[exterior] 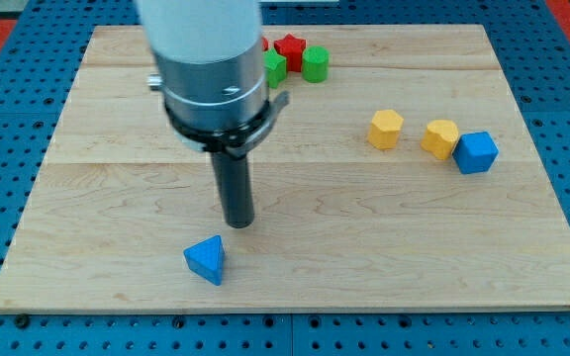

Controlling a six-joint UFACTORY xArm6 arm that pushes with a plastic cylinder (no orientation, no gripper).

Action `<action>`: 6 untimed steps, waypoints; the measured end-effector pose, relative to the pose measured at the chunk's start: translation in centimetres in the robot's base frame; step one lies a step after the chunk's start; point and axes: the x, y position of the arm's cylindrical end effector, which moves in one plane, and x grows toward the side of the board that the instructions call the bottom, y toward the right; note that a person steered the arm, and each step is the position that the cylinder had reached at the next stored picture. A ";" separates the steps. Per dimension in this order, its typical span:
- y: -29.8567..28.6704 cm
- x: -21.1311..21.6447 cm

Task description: Push the blue triangle up a bit

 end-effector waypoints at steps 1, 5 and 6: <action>-7.2 0.0; -1.4 4.2; -3.5 1.6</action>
